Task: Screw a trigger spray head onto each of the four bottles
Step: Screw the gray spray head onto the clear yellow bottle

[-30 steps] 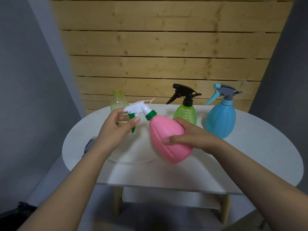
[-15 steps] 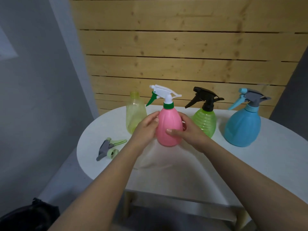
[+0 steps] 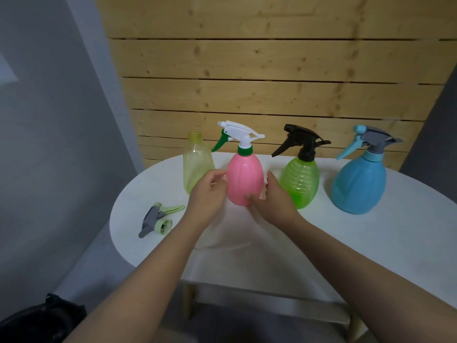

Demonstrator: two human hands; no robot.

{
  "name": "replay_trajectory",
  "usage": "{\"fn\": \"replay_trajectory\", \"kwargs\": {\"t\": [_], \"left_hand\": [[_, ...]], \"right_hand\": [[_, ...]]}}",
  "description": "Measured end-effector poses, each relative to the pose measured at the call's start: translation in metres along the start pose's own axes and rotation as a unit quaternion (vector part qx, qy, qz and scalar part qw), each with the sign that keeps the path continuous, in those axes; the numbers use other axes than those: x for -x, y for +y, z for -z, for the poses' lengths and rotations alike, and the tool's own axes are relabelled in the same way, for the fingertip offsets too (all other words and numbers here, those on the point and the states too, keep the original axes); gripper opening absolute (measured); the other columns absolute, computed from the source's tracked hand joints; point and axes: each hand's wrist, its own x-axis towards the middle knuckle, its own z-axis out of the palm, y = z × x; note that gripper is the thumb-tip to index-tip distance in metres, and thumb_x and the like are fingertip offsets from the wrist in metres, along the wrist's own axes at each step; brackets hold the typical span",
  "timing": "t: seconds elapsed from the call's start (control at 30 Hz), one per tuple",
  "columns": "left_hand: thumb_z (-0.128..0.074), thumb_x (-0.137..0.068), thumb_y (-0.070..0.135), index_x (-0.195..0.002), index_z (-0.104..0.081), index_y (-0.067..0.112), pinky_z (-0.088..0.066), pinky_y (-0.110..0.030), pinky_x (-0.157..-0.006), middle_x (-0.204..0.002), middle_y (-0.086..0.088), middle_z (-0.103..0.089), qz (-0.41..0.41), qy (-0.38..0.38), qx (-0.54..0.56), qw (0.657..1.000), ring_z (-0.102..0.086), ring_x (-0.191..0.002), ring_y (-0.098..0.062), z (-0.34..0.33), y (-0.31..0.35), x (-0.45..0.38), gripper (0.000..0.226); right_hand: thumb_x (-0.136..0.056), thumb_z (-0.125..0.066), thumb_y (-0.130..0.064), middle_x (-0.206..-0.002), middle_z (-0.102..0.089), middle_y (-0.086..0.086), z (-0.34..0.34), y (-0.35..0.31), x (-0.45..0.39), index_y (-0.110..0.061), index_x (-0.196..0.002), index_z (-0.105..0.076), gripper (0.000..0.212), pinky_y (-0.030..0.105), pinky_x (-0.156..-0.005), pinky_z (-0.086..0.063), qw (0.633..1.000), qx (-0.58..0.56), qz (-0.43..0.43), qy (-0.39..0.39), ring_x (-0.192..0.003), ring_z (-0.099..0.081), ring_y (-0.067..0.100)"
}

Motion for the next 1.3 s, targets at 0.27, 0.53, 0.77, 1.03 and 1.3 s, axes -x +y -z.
{"fn": "replay_trajectory", "kwargs": {"t": [0.27,0.53,0.77,1.03,1.3], "left_hand": [[-0.050,-0.087,0.024,-0.083,-0.064,0.029,-0.045,-0.026,-0.073,-0.093,0.009,-0.065,0.016,0.073,-0.190,0.979,-0.057,-0.091,-0.016,0.052,-0.015,0.019,0.016],[-0.051,-0.084,0.052,-0.133,-0.044,0.030,-0.021,-0.043,-0.106,-0.147,-0.010,-0.029,0.133,0.043,-0.370,0.919,-0.025,-0.134,-0.032,0.087,-0.043,0.032,0.054],[-0.055,-0.082,0.053,-0.133,-0.044,0.032,-0.028,-0.041,-0.099,-0.134,-0.011,-0.044,0.140,0.030,-0.349,0.926,-0.036,-0.124,-0.034,0.095,-0.054,0.026,0.056],[-0.059,-0.082,0.045,-0.134,-0.044,0.025,-0.034,-0.040,-0.098,-0.129,-0.010,-0.051,0.140,0.044,-0.311,0.939,-0.038,-0.122,-0.033,0.101,-0.060,0.018,0.058],[-0.063,-0.078,0.038,-0.129,-0.046,0.019,-0.037,-0.039,-0.092,-0.123,-0.010,-0.051,0.143,0.061,-0.304,0.940,-0.038,-0.118,-0.031,0.104,-0.064,0.015,0.056]], "right_hand": [[-0.086,-0.058,-0.025,-0.080,-0.056,-0.006,-0.013,-0.025,0.030,-0.015,-0.109,-0.059,0.025,0.018,-0.057,-0.036,0.997,-0.072,0.035,-0.006,-0.077,-0.052,0.015],[-0.087,-0.063,-0.025,-0.098,-0.062,0.005,-0.048,-0.053,0.031,-0.009,-0.123,-0.057,0.041,0.023,-0.084,-0.045,0.990,-0.103,0.064,-0.070,-0.087,-0.057,0.014],[-0.080,-0.070,-0.030,-0.117,-0.061,0.010,-0.070,-0.070,0.012,-0.006,-0.128,-0.046,0.058,0.030,-0.077,-0.044,0.992,-0.084,0.083,0.030,-0.106,-0.058,0.027],[-0.073,-0.076,-0.034,-0.141,-0.041,0.015,-0.098,-0.078,-0.013,-0.002,-0.142,-0.019,0.095,0.047,-0.103,-0.039,0.994,-0.100,0.042,0.018,-0.129,-0.040,0.031],[-0.068,-0.080,-0.035,-0.145,-0.040,0.014,-0.119,-0.081,-0.040,-0.006,-0.144,-0.017,0.103,0.045,-0.105,-0.038,0.989,-0.140,0.000,0.046,-0.131,-0.040,0.032]]}}
